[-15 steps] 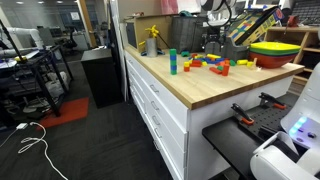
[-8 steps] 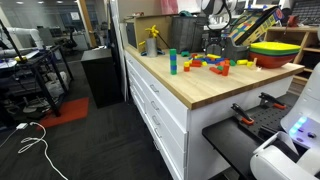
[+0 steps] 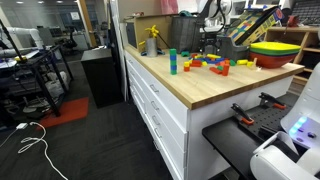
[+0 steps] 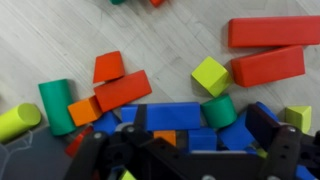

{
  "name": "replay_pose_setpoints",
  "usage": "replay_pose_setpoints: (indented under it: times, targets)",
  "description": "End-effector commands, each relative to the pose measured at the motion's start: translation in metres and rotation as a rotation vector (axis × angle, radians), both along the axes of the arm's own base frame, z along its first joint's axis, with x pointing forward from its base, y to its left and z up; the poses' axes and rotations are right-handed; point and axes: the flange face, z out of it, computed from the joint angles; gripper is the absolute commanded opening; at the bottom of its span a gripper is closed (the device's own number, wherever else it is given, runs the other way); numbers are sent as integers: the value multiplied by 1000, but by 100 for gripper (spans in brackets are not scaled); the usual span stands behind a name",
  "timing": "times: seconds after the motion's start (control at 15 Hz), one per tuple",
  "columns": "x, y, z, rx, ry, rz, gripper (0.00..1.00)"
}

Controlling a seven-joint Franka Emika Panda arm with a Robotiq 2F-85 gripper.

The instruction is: Put the blue block on top of the yellow block

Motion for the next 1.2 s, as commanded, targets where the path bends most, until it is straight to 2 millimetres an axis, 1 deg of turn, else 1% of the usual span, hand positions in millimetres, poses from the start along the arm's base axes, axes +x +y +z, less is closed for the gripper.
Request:
replay_pose_setpoints:
  times: [0.0, 0.2, 0.27, 0.33, 0.4, 0.47, 0.53, 0.6, 0.8, 0.93, 1.0, 1.07, 1.13]
  targets:
    - [17, -11, 0, -31, -22, -21, 100]
    - [24, -17, -5, -46, -26, -20, 100]
    - [26, -19, -7, -52, -26, -19, 99]
    - [28, -20, -9, -54, -27, -19, 95]
    - [30, -21, -11, -57, -27, -19, 95]
    - [32, -22, -14, -58, -27, -18, 91]
    - [33, -22, -16, -59, -26, -18, 92]
    - [35, -22, -19, -60, -25, -18, 91]
    - [39, -23, -26, -63, -23, -18, 91]
    - [43, -24, -29, -67, -25, -17, 90]
    - [44, -24, -29, -69, -26, -17, 87]
    - [44, -25, -30, -70, -26, -18, 64]
    - [45, -26, -30, -71, -28, -19, 62]
